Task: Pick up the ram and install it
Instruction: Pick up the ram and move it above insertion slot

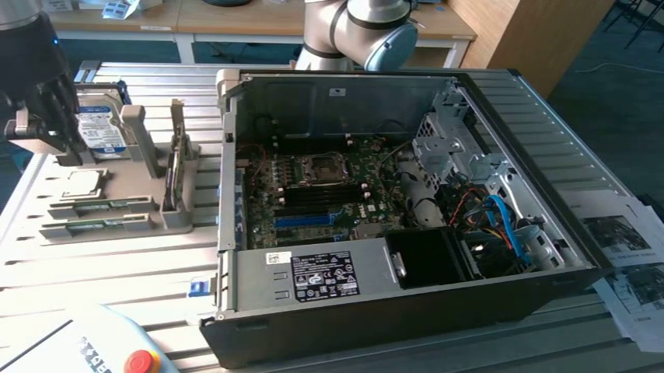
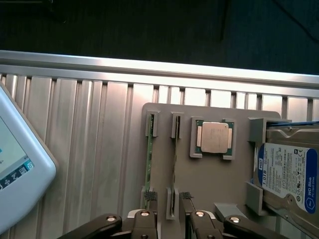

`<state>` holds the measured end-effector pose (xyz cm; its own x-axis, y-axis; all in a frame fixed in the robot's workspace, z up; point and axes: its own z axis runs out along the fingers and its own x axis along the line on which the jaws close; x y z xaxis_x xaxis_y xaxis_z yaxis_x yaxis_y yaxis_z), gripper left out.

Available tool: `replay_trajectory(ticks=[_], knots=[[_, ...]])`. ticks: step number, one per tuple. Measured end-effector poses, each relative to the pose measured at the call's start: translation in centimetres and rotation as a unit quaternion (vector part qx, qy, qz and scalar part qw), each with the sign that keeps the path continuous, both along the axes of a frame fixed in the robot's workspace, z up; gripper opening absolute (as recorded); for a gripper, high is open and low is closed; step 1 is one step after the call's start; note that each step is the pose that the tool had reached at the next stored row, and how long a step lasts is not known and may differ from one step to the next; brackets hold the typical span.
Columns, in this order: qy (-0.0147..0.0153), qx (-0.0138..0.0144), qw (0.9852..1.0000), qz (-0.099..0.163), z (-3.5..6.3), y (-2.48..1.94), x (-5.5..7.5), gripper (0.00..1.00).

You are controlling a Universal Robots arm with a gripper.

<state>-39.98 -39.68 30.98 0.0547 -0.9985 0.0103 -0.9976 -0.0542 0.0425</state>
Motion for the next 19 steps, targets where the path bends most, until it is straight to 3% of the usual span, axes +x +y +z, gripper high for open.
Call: replay_trajectory(ticks=[19], knots=[[-0.0004,0.0,1.0,0.0,-2.84,0.0,0.0,0.31]])
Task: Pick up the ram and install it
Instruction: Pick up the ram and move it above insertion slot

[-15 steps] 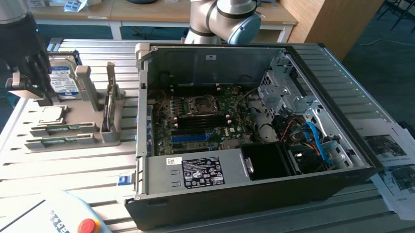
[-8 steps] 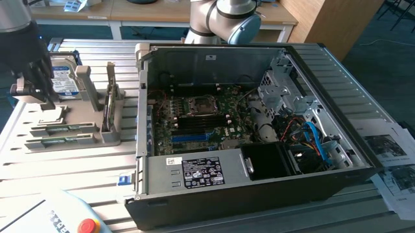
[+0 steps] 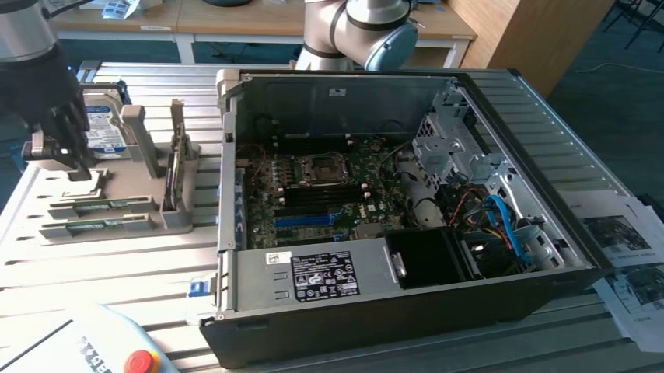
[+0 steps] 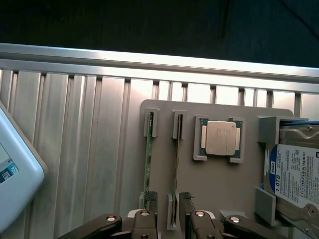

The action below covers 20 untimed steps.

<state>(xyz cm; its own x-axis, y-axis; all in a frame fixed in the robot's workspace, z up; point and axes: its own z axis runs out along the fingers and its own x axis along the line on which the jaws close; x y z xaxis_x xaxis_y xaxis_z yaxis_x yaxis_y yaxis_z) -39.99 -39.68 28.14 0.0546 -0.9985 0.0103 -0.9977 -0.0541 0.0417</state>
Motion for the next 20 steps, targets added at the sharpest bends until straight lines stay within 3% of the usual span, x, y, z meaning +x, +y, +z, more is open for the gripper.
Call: replay_trajectory(ticks=[9,20], knots=[[-0.0001,0.0001,1.0,0.0,-0.21,-0.05,0.0,0.31],[0.0,0.0,1.0,0.0,-0.19,-1.06,0.0,0.31]])
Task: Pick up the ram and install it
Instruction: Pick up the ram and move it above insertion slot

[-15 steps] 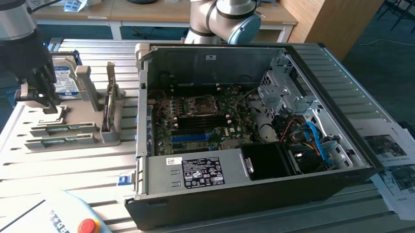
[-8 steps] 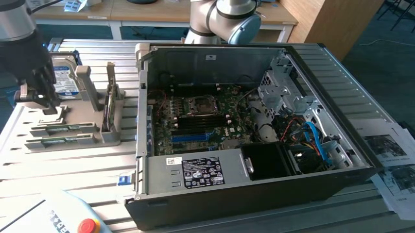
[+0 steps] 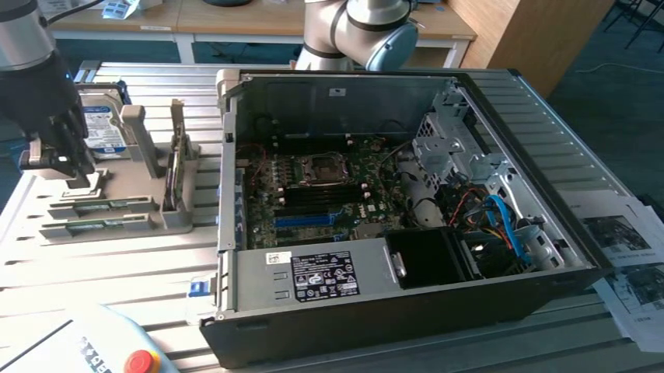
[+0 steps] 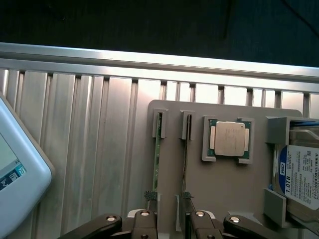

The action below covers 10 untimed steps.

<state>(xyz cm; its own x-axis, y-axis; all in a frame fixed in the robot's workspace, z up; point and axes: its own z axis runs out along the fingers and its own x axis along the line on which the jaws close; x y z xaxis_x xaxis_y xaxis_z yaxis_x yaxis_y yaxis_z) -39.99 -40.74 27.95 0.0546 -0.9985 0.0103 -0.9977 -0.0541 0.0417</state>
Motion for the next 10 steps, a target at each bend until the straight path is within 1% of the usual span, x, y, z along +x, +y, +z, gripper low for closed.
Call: replay_trajectory(ticks=[5,10], knots=[[-0.0001,0.0001,1.0,0.0,-0.08,-0.02,0.0,0.31],[-0.0001,0.0,1.0,0.0,-0.63,-0.1,0.0,0.31]])
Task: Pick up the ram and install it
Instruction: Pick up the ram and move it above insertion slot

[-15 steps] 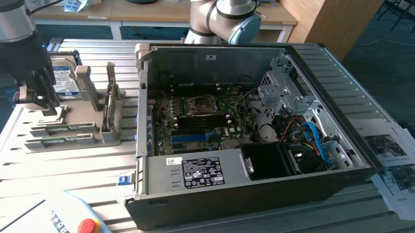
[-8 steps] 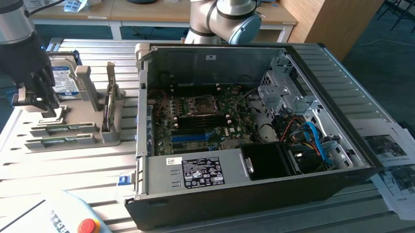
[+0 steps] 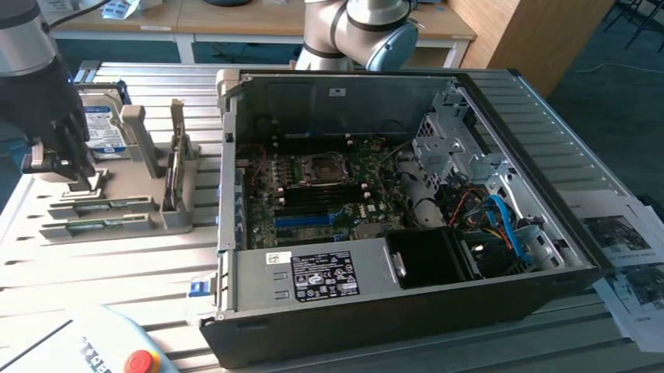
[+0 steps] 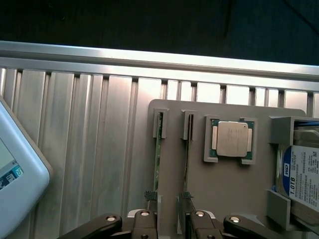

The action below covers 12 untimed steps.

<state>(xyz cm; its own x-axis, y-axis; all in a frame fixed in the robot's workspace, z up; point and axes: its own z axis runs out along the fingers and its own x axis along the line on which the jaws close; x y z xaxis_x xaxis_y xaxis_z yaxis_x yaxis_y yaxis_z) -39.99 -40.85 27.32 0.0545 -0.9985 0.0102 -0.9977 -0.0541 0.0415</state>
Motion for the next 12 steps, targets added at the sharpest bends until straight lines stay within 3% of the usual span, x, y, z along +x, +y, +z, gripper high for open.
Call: replay_trajectory(ticks=[12], knots=[[0.0001,-0.0001,1.0,0.0,-1.17,-0.14,0.0,0.31]])
